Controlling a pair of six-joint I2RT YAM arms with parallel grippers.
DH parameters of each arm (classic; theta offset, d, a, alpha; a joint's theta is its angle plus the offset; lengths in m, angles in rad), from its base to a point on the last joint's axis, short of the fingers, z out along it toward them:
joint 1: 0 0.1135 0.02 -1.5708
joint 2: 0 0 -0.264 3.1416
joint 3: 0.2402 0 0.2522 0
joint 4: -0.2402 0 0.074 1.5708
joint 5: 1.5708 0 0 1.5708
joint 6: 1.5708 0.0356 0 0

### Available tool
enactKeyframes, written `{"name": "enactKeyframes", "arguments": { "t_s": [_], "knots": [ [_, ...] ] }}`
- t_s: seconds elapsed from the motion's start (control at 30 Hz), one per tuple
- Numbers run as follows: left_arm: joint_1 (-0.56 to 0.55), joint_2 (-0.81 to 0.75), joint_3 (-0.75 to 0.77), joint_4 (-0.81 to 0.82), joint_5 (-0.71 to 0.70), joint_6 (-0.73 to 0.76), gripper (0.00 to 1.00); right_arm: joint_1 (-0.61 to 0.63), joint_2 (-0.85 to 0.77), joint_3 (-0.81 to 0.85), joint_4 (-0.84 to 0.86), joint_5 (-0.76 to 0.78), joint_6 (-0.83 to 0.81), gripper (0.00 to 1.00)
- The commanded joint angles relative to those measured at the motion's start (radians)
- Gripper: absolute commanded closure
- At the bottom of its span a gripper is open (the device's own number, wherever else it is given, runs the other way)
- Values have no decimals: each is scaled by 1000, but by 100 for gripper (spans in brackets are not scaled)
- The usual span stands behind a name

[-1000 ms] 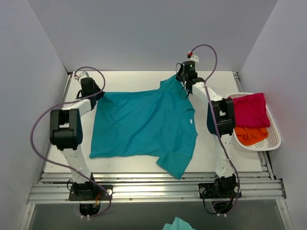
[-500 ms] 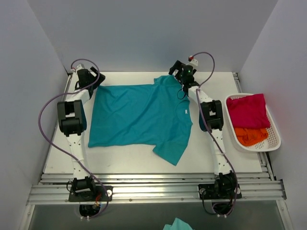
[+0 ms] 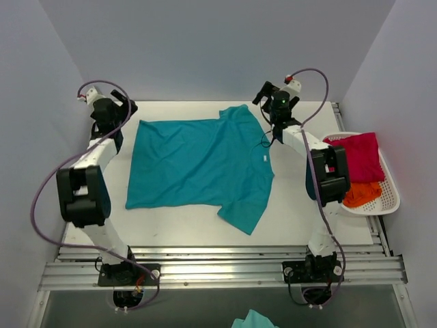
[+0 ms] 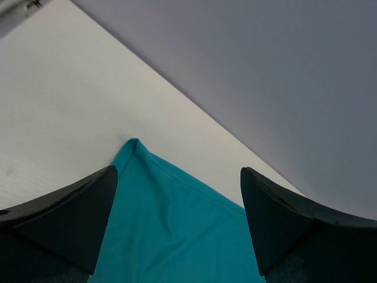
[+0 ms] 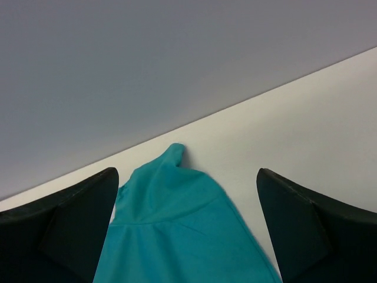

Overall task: Fold and stack the t-shirts
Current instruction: Flatten out the tshirt

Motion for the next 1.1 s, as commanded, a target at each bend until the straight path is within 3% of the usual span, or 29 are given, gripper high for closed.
{"name": "enactKeyframes", "arguments": {
  "t_s": [0.0, 0.03, 0.17, 0.33, 0.5, 0.7, 0.9, 1.07],
  "knots": [
    [-78, -282, -208, 42, -140, 27, 6, 69, -281, -182, 22, 180, 1, 0],
    [-127, -386, -268, 45, -169, 30, 6, 97, -325, -313, 37, 251, 7, 0],
    [-293, -577, -445, -29, -307, 36, 6, 245, -533, -535, 20, 285, 8, 0],
    [-454, -778, -605, -203, -479, -8, 6, 457, -773, -735, -203, 520, 204, 0],
    [-491, -964, -778, -329, -496, -108, 2, 532, -1076, -1018, -450, 508, 473, 0],
    [-536, -1148, -856, -496, -496, -143, 2, 637, -1352, -1140, -851, 529, 742, 0],
    [-544, -1274, -914, -613, -496, -166, 2, 722, -1336, -1175, -933, 299, 782, 4],
    [-547, -1317, -936, -629, -506, -174, 3, 899, -1238, -1192, -908, 284, 896, 4]
  ]
}}
